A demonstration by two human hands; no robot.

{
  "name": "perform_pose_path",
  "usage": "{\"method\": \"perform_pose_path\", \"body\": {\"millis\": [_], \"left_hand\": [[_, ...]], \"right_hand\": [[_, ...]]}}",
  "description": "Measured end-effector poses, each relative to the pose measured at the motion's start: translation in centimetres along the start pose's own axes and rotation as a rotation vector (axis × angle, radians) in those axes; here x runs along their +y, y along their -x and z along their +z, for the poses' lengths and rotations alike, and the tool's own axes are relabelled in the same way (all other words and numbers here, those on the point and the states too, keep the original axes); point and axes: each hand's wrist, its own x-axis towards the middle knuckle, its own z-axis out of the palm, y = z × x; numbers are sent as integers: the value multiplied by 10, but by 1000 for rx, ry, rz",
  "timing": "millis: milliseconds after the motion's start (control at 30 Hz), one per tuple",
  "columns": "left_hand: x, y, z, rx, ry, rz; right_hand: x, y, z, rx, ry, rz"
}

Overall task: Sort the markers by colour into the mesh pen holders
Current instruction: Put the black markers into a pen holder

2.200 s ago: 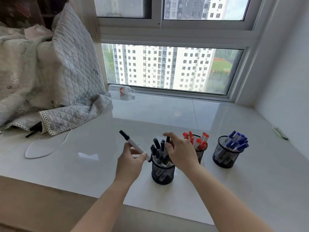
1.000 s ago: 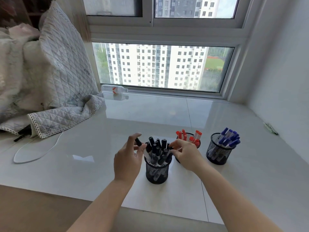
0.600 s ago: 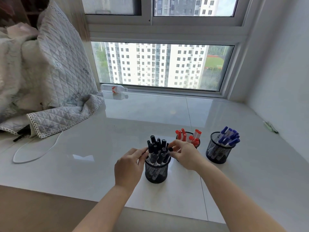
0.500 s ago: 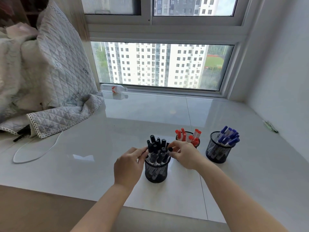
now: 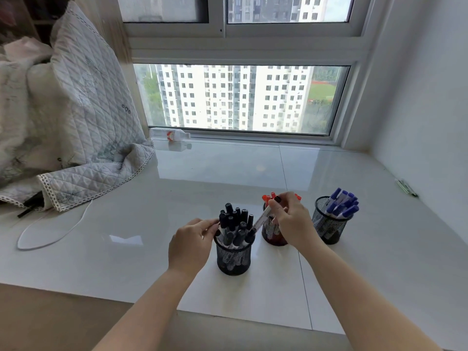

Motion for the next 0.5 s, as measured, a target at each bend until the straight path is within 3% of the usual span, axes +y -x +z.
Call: {"method": "perform_pose_path", "body": {"millis": [267, 500], "left_hand": [[-8, -21, 1, -87, 164, -133], [-10, -24, 2, -116, 240, -151]], "right_hand": [[-1, 6, -5, 105, -128, -21], [-2, 2, -15, 319, -396, 132]]}}
